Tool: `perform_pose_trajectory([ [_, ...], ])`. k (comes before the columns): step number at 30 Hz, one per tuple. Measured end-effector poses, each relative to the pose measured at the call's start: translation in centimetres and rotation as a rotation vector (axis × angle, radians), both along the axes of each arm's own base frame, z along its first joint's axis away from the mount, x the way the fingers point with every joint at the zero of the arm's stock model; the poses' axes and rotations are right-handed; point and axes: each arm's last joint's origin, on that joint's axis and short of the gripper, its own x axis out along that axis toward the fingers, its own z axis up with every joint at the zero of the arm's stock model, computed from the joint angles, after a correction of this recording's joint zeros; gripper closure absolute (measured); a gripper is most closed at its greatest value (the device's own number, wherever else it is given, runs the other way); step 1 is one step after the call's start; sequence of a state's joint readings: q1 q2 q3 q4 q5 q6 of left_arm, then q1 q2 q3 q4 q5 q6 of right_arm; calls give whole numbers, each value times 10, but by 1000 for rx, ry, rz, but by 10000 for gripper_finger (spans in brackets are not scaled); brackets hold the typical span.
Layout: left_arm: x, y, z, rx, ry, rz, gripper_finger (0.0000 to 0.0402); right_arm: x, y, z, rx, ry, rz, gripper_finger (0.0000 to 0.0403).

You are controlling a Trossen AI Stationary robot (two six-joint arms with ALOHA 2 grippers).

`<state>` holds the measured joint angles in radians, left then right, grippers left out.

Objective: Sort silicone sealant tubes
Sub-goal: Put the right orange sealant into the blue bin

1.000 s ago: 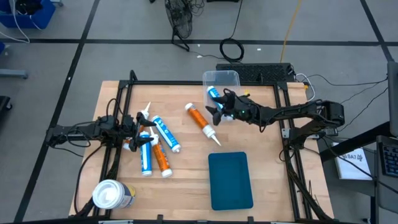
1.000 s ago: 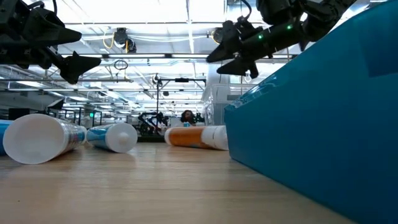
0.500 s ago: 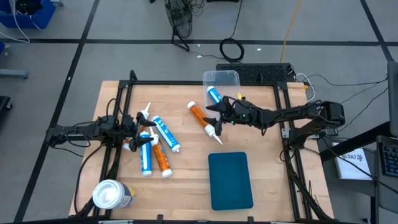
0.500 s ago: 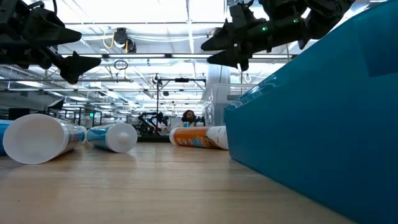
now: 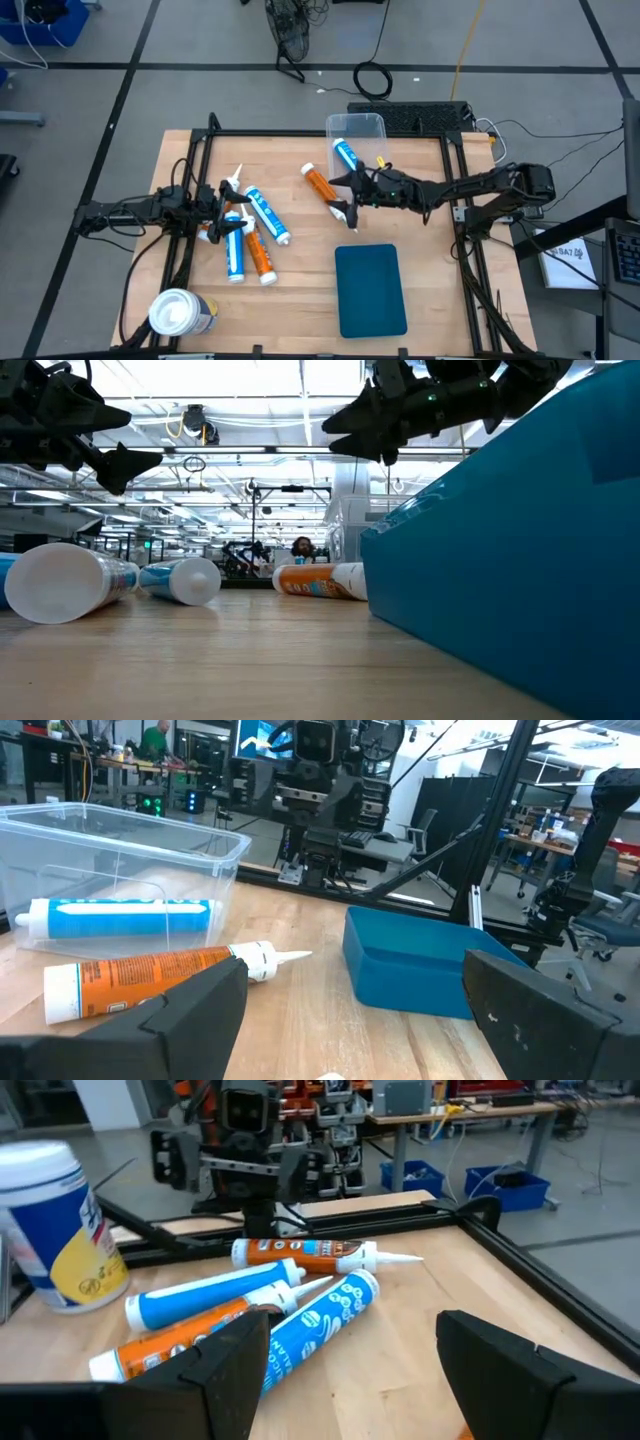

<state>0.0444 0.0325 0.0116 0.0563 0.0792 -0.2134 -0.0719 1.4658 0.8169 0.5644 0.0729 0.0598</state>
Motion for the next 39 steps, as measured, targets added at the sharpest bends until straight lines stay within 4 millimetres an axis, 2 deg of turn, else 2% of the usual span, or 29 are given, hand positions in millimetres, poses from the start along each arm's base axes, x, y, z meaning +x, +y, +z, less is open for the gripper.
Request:
perform_pose_trajectory([
  [9, 0, 0, 0, 0, 0, 0, 41, 0, 15, -2, -194, 50, 88, 138],
  [14, 0, 0, 1, 0, -9, -1, 41, -12, 23, 4, -245, 107, 249, 138],
  [20, 0, 0, 1, 1, -15, 1, 41, -60, 19, -9, -245, 111, 196, 143],
  [29, 0, 1, 3, 30, -31, 30, 41, -138, 14, -38, -245, -129, 6, 143],
  [35, 0, 1, 2, 31, -25, 42, 41, -170, 14, -59, -236, -197, -42, 144],
  [39, 0, 4, 4, -8, -48, 124, 41, -180, 15, -53, -218, -271, -48, 145],
])
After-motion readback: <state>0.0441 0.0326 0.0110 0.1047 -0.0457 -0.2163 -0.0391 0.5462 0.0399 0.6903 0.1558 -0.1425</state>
